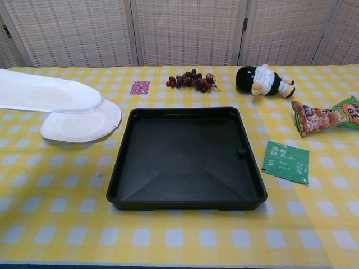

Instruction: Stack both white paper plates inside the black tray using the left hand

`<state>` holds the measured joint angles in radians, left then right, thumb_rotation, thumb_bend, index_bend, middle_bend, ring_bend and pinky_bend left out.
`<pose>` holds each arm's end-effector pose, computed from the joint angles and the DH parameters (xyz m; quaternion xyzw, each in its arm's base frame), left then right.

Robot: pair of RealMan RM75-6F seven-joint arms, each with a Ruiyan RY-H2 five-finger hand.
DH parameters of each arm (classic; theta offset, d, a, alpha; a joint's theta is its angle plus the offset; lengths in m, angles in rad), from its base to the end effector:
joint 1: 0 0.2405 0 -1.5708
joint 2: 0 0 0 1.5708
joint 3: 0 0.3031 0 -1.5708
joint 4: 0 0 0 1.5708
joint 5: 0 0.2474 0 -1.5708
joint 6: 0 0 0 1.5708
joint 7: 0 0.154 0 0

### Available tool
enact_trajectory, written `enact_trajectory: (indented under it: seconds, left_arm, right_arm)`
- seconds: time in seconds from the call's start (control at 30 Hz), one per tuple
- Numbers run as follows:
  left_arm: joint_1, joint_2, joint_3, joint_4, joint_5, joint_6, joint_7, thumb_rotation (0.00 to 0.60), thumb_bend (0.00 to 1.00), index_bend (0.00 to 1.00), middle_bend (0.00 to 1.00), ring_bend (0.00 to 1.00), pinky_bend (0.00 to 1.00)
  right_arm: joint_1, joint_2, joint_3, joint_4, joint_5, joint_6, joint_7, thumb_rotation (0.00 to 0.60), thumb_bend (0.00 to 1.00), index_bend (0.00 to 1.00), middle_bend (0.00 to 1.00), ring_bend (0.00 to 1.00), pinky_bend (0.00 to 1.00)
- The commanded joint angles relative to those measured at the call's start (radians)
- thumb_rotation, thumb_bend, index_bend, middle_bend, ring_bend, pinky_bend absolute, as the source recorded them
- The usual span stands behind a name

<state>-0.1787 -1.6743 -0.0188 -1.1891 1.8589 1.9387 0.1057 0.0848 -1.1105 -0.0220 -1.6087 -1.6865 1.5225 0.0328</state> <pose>-0.2851 0.1952 0.0160 -0.5670 -0.1833 -0.6127 0.5190 -0.3475 -0.1772 0.1325 0.6499 -0.3648 0.4154 0.5216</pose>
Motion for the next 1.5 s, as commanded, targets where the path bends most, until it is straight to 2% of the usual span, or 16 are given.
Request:
enact_trajectory:
  seconds: [0.03, 0.53, 1.13, 1.5]
  left_arm:
    - [-0.026, -0.036, 0.001, 0.004, 0.012, -0.047, 0.027, 0.6, 0.6, 0.65, 1.0, 1.0, 1.0]
    - [-0.129, -0.165, -0.021, -0.004, 0.006, -0.223, 0.085, 0.6, 0.61, 0.65, 1.0, 1.0, 1.0]
    - [-0.283, -0.353, -0.122, 0.146, -0.116, -0.431, 0.102, 0.6, 0.61, 0.65, 1.0, 1.0, 1.0]
    - [-0.349, -0.454, -0.143, 0.287, -0.171, -0.486, 0.067, 0.6, 0.61, 0.65, 1.0, 1.0, 1.0]
  right_arm:
    - [0.001, 0.002, -0.001, 0.001, 0.0, -0.002, 0.003, 0.6, 0.37, 0.0, 0.0, 0.0, 0.0]
    - [0.006, 0.009, -0.002, 0.003, 0.004, -0.014, 0.023, 0.6, 0.37, 0.0, 0.0, 0.0, 0.0]
    - [0.011, 0.025, 0.018, 0.011, 0.061, -0.037, 0.067, 0.6, 0.37, 0.0, 0.0, 0.0, 0.0]
    - [0.011, 0.038, 0.029, 0.02, 0.097, -0.052, 0.09, 0.6, 0.37, 0.0, 0.0, 0.0, 0.0]
